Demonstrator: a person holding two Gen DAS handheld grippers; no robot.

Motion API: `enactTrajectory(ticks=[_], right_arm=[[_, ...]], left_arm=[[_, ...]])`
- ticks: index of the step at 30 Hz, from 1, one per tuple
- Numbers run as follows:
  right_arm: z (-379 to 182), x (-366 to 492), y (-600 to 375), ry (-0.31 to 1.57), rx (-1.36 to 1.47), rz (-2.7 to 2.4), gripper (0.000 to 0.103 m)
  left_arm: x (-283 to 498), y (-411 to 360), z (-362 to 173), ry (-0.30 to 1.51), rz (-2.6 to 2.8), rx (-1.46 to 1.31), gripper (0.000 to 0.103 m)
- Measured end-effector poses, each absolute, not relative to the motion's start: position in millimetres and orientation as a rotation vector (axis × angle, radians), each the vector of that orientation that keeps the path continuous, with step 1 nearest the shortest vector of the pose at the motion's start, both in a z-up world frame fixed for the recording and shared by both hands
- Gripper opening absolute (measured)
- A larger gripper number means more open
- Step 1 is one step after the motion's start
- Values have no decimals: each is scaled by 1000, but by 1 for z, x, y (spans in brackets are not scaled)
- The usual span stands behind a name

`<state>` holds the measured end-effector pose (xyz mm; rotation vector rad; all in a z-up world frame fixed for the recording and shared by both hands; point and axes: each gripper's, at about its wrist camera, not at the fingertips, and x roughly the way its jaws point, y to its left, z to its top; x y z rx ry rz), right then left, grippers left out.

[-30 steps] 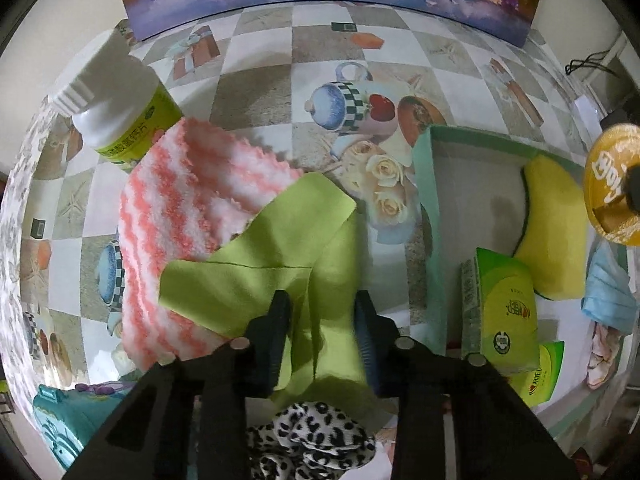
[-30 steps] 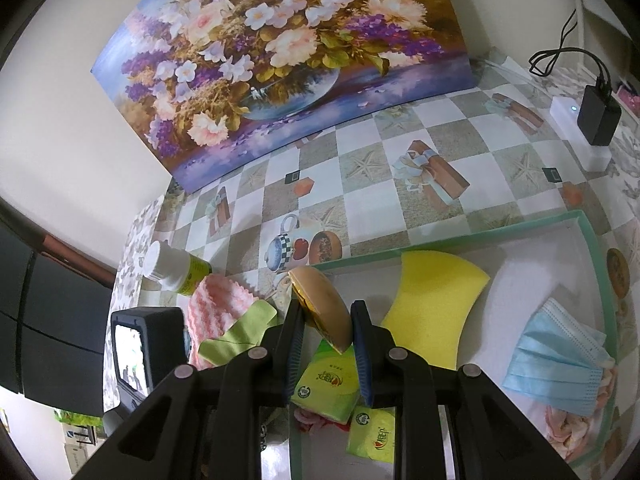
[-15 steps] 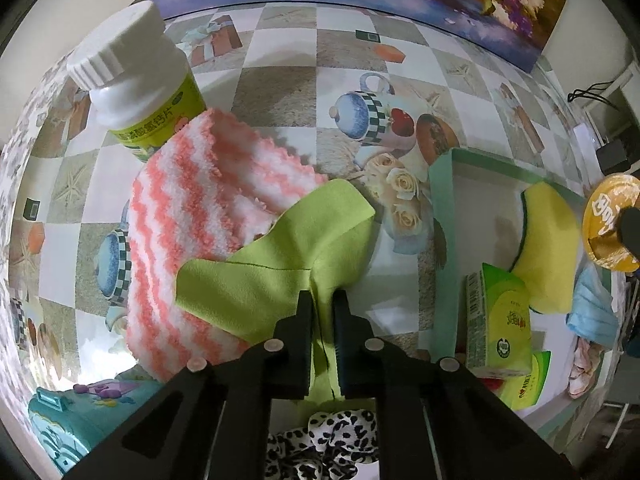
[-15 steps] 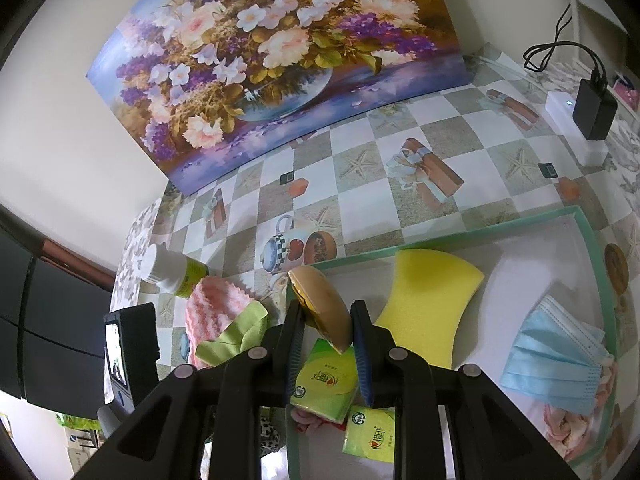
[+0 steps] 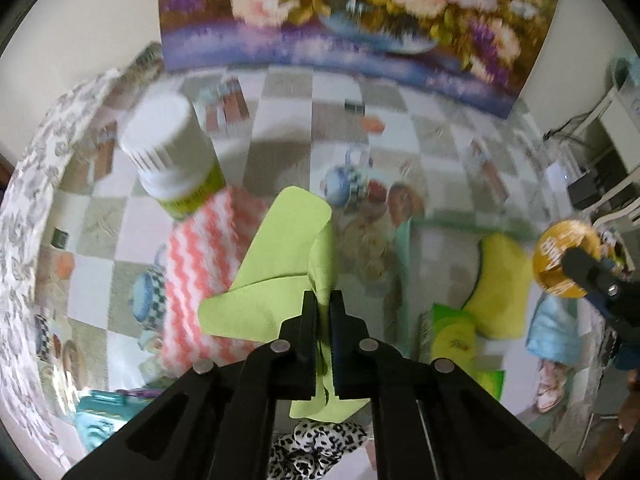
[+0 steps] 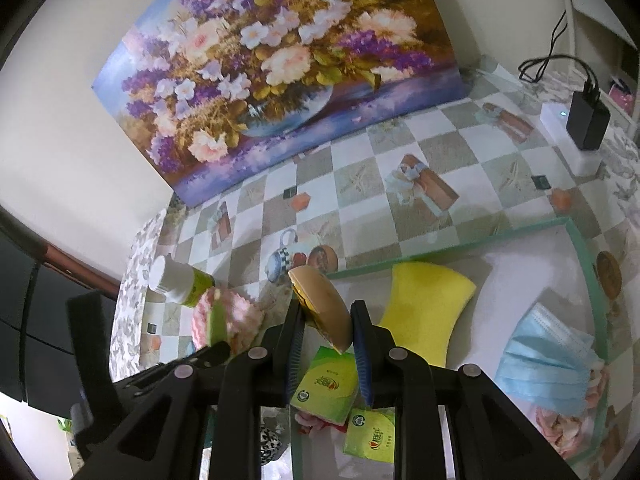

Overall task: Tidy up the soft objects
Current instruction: 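Carry green cloth with left tool while right tool carries puff over tray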

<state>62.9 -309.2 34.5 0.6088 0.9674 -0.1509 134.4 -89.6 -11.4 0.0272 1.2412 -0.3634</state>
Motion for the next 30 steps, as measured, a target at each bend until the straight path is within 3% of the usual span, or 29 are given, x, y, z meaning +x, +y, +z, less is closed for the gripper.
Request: enactTrajectory(ticks=[8,16,30], right_arm=[[66,52,-316,888,596,-164,26],[79,36,-338,853,596,-229,26],[34,3,-404,1004,672,-471,26]], left_arm=[[119,-84,49,1073,-391,-15,5],[107,-108,73,1009,-454,5,5],[63,-199,55,1068,-615,179,5]])
